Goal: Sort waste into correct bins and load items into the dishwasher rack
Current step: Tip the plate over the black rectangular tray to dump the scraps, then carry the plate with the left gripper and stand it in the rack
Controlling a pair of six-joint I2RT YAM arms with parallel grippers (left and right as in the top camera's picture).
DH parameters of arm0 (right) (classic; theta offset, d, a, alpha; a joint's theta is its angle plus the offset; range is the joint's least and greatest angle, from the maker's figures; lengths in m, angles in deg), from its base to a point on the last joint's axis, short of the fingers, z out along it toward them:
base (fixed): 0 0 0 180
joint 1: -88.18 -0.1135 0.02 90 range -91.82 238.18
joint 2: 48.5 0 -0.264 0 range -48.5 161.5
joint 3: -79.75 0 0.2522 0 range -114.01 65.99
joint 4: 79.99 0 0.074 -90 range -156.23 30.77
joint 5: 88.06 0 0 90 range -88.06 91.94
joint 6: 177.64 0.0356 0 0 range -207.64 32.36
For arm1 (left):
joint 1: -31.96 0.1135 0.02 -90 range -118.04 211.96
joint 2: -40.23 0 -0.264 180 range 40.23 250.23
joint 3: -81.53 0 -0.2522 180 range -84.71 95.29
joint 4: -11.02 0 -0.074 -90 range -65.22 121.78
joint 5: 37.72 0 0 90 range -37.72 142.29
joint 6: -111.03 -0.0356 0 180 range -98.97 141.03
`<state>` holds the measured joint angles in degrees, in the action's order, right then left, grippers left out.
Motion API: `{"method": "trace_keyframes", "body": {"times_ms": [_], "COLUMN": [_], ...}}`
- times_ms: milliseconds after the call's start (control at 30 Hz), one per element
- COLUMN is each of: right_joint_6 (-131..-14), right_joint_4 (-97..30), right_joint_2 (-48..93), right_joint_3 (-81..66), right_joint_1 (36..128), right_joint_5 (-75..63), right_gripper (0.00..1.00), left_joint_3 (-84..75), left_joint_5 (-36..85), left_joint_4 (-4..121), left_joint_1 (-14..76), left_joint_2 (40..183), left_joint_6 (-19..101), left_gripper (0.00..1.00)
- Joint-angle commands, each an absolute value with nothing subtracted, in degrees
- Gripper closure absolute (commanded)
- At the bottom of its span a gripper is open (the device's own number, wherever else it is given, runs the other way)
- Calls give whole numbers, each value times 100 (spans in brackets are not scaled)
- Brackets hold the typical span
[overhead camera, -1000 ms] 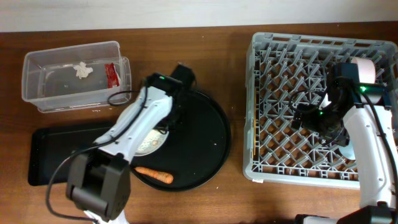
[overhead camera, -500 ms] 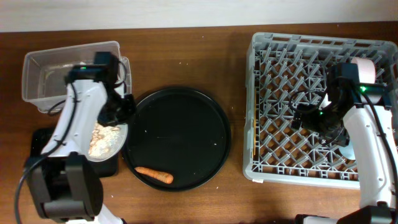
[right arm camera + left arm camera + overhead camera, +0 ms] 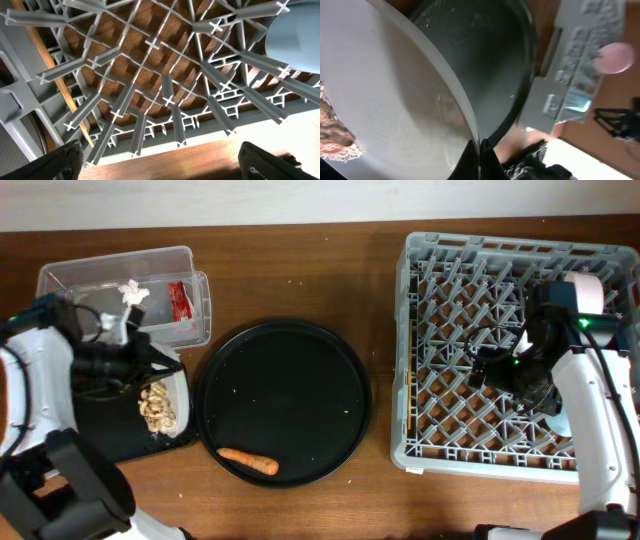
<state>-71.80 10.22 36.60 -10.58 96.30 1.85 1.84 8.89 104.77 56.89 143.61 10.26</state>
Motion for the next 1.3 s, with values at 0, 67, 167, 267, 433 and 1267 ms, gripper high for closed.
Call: {"method": "trace_keyframes", "body": {"times_ms": [0,67,167,267,433,1267], "right_joint_6": [-7222,-7222,-7222,-7224,-7224,-7224], "right_joint_4": [1026,1026,1024,1024,1022,982], "right_joint_2": [3586,3586,3586,3586,3586,3586], "right_joint_3": [-1026,-1026,-1026,-1026,-1026,-1026], "right_joint_1": [9668,9668,9668,9668,9668,9668], "right_joint_5": [154,154,152,154,154,154], "right_gripper": [2,2,1,2,2,2], "left_joint_3": [249,249,251,251,249,251], "left_joint_5": [80,-372,-654,-853,-858,-1478], "left_joint_4": [10534,10693,10842,10921,10951,11176], "left_joint_1": [6119,6375,6609,6841,7171,7321], "left_joint_2": [14199,14199,14199,14199,14199,14157], "left_joint_6": [659,462,462,462,462,-222], "left_gripper": [100,100,100,100,100,100]}}
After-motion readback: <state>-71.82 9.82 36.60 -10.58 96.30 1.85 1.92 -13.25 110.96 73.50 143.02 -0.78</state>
